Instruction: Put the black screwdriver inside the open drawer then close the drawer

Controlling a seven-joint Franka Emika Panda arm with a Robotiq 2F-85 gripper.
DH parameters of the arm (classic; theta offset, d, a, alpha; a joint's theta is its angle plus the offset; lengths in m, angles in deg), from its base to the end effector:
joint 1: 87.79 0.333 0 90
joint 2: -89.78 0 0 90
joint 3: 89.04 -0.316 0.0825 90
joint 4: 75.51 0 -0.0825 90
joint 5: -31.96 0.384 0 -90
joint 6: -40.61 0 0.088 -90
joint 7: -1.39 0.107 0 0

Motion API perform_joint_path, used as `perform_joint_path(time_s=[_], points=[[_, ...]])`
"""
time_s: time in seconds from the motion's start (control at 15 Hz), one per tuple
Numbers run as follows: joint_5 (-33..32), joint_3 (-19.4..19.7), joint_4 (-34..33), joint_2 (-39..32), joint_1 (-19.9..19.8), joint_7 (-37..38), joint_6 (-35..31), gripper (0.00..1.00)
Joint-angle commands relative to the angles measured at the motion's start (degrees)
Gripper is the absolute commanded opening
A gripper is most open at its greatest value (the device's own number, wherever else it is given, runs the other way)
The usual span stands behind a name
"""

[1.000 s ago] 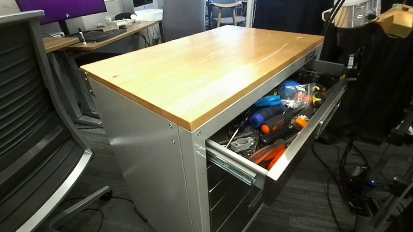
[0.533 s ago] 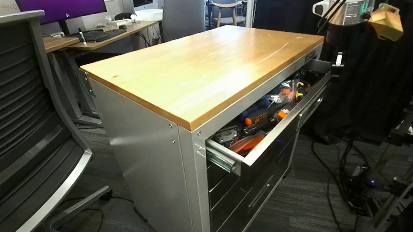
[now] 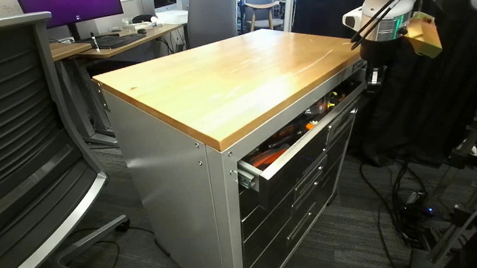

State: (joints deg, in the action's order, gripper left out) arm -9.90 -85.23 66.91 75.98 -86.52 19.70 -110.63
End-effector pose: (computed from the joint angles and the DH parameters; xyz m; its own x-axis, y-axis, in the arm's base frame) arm 0.4585 -0.0047 0.1852 0.9560 0.2798 -0.0881 0.2931 -0.8990 0.3253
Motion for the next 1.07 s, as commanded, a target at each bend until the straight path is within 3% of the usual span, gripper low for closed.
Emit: perform_joint_path(time_s=[0.0, 0.73, 0.8, 0.87, 1.0], points=[[-5.6, 1.75, -4.18, -3.37, 2.6, 3.81, -4.06, 0.01], [-25.54, 6.97, -4.76, -0.68, 2.18, 28.62, -16.95, 0.04], [-24.39, 6.18, -3.9, -0.47, 1.55, 27.13, -15.98, 0.28], [-22.17, 5.23, -2.76, 0.25, 0.77, 24.64, -15.4, 0.28], [-15.98, 3.05, 0.6, 3.88, -0.72, 16.41, -12.24, 0.4]])
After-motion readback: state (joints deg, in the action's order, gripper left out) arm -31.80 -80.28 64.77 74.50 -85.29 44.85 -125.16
